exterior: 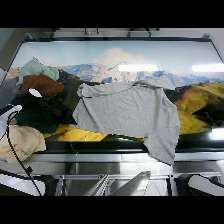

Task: Fold the shirts.

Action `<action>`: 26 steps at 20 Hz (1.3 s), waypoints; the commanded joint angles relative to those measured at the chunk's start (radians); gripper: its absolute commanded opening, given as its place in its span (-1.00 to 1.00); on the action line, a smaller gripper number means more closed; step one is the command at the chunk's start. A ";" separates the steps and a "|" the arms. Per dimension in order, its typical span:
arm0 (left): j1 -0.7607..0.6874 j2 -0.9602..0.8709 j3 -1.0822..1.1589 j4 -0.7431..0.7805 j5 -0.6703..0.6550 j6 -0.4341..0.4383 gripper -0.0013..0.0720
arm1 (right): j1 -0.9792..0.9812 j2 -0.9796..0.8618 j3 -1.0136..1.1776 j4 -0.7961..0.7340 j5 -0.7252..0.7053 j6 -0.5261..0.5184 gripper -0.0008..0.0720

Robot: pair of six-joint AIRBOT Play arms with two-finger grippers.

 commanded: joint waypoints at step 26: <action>0.284 0.469 0.040 -0.400 -0.150 0.056 -0.92 | 0.098 0.092 0.346 0.263 0.198 0.075 -0.92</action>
